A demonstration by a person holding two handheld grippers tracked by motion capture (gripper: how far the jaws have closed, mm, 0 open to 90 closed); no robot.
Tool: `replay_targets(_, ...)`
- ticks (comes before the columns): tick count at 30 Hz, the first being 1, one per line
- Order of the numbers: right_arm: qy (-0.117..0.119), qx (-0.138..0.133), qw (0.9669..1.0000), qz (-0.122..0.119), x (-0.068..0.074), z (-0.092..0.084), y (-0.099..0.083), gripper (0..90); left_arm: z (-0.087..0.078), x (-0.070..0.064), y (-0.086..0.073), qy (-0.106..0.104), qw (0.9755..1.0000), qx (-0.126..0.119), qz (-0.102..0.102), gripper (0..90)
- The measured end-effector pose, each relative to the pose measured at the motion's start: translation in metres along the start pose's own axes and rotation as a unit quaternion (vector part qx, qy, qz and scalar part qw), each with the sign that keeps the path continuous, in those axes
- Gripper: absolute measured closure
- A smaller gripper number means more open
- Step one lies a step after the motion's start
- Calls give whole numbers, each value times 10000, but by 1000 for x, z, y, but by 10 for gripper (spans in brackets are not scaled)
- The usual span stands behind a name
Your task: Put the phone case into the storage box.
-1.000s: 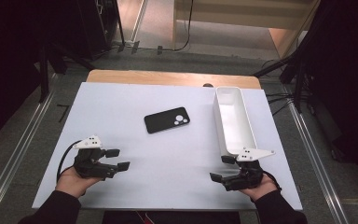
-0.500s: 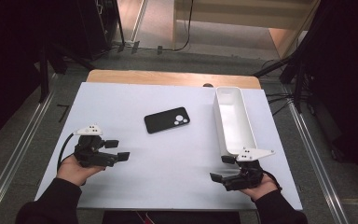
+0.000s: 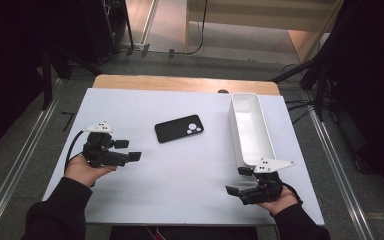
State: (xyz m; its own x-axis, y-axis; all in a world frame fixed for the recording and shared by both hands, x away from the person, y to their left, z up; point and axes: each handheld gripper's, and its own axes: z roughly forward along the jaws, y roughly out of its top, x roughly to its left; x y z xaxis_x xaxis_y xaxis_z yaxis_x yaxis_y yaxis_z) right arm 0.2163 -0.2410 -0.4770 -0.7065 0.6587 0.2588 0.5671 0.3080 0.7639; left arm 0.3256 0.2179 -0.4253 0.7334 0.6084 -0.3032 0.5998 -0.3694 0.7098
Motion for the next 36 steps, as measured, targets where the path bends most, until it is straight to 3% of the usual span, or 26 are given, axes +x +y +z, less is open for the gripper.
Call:
replay_targets(23,60,26,10000,-36,1,0,-1,144,33,7,41,35,9998,115,148,222)
replay_targets(36,98,39,9999,-66,2,1,0,144,53,14,60,115,9996,55,253,222)
